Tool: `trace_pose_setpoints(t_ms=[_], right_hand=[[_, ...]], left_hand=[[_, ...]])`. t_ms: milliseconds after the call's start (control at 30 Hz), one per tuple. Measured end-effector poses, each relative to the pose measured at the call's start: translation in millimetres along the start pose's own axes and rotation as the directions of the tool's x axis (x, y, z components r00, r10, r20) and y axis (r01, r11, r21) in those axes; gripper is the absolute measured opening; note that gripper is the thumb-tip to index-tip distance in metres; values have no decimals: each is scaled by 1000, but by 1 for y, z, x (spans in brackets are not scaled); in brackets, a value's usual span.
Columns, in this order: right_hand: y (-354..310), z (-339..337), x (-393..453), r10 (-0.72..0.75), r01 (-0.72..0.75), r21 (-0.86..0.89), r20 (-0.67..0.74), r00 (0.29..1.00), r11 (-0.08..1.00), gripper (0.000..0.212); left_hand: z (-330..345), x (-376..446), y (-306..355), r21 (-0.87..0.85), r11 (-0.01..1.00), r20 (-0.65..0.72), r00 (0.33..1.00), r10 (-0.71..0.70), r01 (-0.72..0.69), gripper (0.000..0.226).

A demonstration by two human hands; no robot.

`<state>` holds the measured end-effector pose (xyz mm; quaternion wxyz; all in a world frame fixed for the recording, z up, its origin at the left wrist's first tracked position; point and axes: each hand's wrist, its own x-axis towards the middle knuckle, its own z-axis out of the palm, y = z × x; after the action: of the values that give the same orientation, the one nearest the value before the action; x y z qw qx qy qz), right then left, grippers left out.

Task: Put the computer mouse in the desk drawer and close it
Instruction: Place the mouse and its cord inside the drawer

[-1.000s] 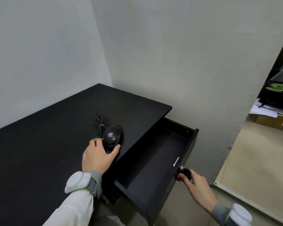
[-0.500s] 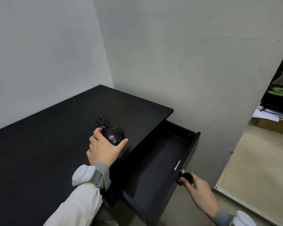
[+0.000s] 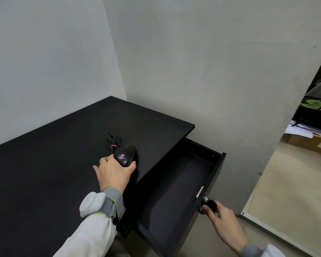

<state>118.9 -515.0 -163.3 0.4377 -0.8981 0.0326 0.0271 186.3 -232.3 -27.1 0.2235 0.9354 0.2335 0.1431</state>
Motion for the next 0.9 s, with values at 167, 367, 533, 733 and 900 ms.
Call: trace_pose_setpoints(t_ms=[167, 367, 533, 733, 900], right_hand=[[2, 1, -1, 7, -7, 12, 7, 1000, 1000, 14], [4, 1, -2, 11, -11, -7, 6, 1000, 1000, 14], [1, 0, -3, 15, -15, 16, 10, 1000, 1000, 11], [5, 3, -1, 35, -36, 53, 25, 999, 998, 12], [8, 4, 0, 43, -44, 47, 33, 999, 998, 11]], left_hand=[[-19, -14, 25, -186, 982, -8, 1000, 16, -17, 64], [-20, -39, 67, -346, 911, -73, 975, 211, -223, 64], [-4, -66, 94, -432, 818, -54, 916, 397, -380, 64], [30, -92, 96, -462, 781, 112, 846, 522, -421, 56], [52, -93, 76, -386, 841, 248, 836, 490, -378, 65]])
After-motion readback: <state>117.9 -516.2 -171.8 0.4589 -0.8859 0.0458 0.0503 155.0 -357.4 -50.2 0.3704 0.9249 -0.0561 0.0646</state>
